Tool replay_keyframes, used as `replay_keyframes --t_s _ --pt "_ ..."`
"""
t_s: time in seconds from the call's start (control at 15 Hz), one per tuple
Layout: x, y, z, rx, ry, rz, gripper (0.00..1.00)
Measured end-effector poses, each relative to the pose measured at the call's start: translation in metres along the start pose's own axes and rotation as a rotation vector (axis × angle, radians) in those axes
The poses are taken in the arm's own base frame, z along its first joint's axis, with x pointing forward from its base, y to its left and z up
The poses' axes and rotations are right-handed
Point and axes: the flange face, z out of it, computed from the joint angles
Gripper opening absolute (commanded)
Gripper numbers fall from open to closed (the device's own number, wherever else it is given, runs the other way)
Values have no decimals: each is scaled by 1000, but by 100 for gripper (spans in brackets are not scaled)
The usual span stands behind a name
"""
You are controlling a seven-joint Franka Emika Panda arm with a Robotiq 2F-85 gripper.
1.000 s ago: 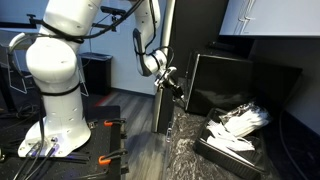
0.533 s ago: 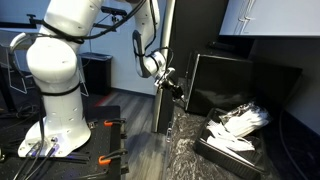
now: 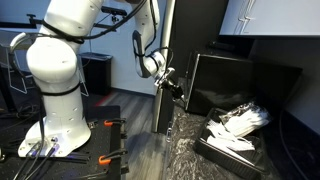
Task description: Open the door of the microwave
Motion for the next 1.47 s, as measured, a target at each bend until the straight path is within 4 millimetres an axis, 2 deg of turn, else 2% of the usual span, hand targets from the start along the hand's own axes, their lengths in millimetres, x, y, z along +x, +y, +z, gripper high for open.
replay_keyframes --t_s 0.4,1.47 --pt "0 0 0 0 0 0 0" --pt "-16 -13 9 -80 105 -108 0"
